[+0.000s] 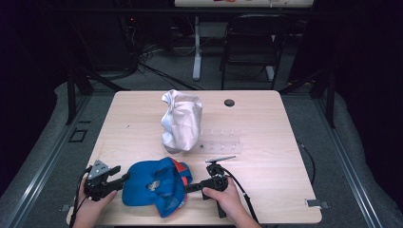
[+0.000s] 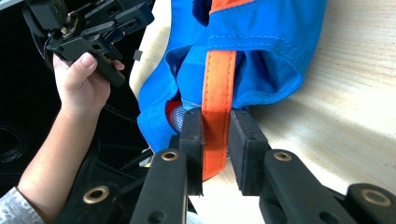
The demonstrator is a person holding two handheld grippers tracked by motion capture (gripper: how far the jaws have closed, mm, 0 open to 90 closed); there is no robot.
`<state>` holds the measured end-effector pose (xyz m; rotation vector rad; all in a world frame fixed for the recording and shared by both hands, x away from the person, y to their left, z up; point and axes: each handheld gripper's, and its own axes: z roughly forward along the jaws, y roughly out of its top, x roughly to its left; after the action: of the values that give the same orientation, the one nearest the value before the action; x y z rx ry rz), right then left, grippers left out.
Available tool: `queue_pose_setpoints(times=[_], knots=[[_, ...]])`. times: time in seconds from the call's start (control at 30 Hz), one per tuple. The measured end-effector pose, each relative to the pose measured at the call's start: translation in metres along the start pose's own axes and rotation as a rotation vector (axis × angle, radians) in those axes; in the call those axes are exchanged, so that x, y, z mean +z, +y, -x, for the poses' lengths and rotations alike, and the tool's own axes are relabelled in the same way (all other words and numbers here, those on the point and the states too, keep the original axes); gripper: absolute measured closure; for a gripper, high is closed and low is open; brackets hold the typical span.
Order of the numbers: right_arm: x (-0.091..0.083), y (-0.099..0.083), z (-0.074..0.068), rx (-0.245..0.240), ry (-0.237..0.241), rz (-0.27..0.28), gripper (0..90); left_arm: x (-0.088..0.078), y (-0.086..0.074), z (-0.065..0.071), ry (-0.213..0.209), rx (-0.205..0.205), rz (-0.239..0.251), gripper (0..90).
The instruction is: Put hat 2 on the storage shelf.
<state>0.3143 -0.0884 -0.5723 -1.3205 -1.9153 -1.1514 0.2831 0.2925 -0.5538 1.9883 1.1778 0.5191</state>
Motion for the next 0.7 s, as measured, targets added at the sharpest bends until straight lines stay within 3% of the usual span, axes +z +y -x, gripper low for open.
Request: queue_pose_setpoints(times=[0.1,0.17,0.2,0.3,0.4,0.7], knots=[[-0.001,0.001,0.001,0.002,-0.003,-0.007,77.3,0.000,0.000,0.000,0.000,0.001,0.002,50.1],[-0.003,0.000,0.000,0.041,0.009,0.017,77.6,0.000,0.000,0.000,0.000,-0.001,0.007,50.1],[-0.007,0.001,0.001,0.029,-0.002,-0.012,77.7,0.000,0.001,0.000,0.002,0.001,0.005,50.1],[-0.011,0.001,0.001,0.059,-0.005,-0.002,77.7,0.001,0.000,0.001,0.005,0.003,0.012,50.1],[-0.024,0.000,0.007,0.124,-0.032,-0.013,77.7,0.001,0.001,0.001,0.006,0.005,0.013,50.1],[-0.052,-0.001,0.014,0.185,-0.107,0.021,77.7,0.004,0.003,0.002,-0.004,0.019,0.000,50.1]])
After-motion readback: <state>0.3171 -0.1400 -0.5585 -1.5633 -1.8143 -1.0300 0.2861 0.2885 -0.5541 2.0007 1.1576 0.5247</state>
